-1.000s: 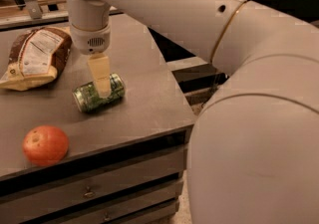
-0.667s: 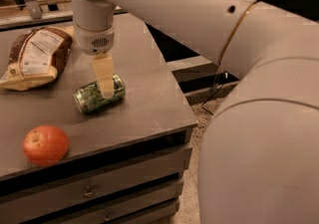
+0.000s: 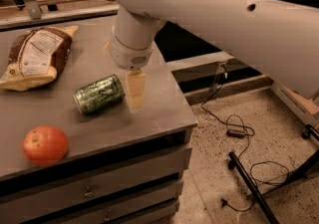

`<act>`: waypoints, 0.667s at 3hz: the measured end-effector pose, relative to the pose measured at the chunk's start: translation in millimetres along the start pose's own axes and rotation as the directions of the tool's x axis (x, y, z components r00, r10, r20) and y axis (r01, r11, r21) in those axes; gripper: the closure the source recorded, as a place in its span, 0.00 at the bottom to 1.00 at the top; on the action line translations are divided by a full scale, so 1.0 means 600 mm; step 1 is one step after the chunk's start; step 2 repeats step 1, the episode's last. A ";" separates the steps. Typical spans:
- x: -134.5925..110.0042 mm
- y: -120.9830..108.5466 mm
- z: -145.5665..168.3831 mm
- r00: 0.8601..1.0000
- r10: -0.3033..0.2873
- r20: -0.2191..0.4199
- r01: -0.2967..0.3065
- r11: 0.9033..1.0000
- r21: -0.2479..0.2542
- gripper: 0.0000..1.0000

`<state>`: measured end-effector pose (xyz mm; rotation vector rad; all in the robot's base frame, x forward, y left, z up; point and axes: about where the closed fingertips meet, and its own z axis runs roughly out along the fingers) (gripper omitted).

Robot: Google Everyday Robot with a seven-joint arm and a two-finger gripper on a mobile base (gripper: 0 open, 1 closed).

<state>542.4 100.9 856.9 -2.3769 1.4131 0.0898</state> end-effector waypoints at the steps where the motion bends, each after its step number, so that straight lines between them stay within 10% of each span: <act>1: 0.004 0.003 0.000 1.000 0.002 0.001 -0.002 1.000 0.003 0.00; 2: 0.004 0.003 0.000 1.000 0.002 0.001 -0.002 1.000 0.003 0.00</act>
Offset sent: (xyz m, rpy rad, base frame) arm 0.0000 0.0000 0.0000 0.0000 0.0000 0.0000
